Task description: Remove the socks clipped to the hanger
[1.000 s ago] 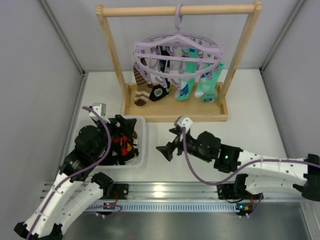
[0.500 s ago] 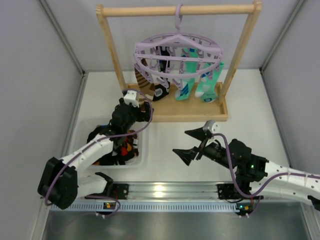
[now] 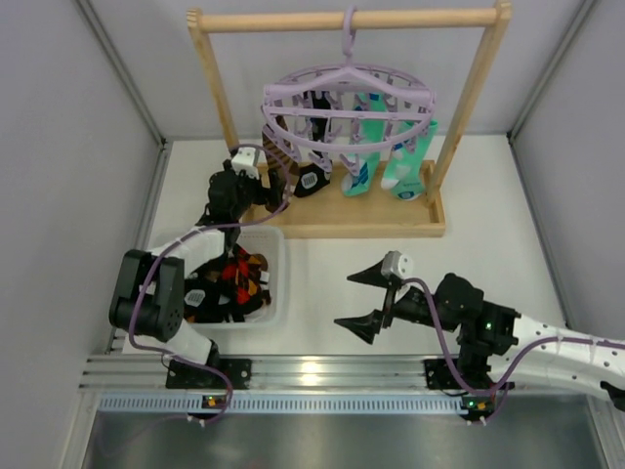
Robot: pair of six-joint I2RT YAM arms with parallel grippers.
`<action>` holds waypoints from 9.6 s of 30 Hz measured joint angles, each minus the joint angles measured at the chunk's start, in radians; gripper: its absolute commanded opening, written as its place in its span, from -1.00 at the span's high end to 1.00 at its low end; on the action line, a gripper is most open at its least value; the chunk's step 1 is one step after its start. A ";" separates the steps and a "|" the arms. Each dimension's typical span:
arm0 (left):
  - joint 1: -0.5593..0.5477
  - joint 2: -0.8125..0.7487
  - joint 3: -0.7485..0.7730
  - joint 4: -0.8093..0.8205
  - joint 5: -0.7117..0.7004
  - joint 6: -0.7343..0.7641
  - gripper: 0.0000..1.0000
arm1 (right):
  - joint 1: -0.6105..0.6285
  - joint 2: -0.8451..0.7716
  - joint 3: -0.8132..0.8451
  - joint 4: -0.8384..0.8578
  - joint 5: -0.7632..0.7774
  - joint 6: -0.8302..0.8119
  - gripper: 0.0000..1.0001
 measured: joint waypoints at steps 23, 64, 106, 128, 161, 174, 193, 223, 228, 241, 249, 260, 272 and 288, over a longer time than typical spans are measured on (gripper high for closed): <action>-0.043 0.010 0.020 0.097 0.109 -0.048 1.00 | 0.000 0.052 -0.035 0.052 -0.114 -0.050 -0.99; -1.101 -0.283 -0.262 0.142 -0.838 0.032 1.00 | 0.000 0.057 0.456 -0.345 0.710 0.196 -0.75; -1.213 -0.079 -0.060 0.146 -0.937 0.086 1.00 | -0.165 0.832 1.260 -0.794 0.828 -0.035 -0.09; -1.230 -0.068 -0.060 0.142 -0.983 0.086 1.00 | -0.186 0.880 1.289 -0.784 0.883 -0.073 0.59; -0.336 -0.834 -0.059 -1.135 -1.058 -0.629 1.00 | -0.505 0.512 0.889 -0.601 0.402 0.008 -0.83; -0.328 -0.921 -0.231 -1.189 -1.096 -0.810 -0.89 | -0.508 0.431 0.803 -0.602 0.366 0.015 -0.99; -0.328 -0.957 -0.074 -1.187 -0.875 -0.671 -0.96 | -0.512 0.281 0.700 -0.615 0.381 0.023 -0.99; -0.030 -0.063 -0.098 0.062 0.221 -0.226 -0.75 | -0.512 0.153 0.618 -0.603 0.180 -0.007 -0.99; -0.032 0.023 -0.053 0.165 0.308 -0.285 0.70 | -0.512 0.129 0.615 -0.599 0.143 -0.013 -0.99; -0.407 -0.158 -0.150 0.213 -0.170 -0.175 1.00 | -0.512 0.108 0.570 -0.564 0.131 0.029 -0.99; -0.806 -0.144 -0.096 0.194 -0.613 -0.018 1.00 | -0.512 0.034 0.580 -0.567 0.187 0.074 -0.99; -1.155 0.123 0.171 0.156 -1.047 0.280 1.00 | -0.512 0.073 0.759 -0.648 0.232 0.080 -0.86; -1.186 0.311 0.346 0.156 -1.180 0.423 1.00 | -0.513 0.444 1.121 -0.896 0.314 0.027 -0.33; -1.186 0.346 0.383 0.156 -1.191 0.445 1.00 | -0.499 0.679 1.187 -0.952 0.309 -0.073 -0.23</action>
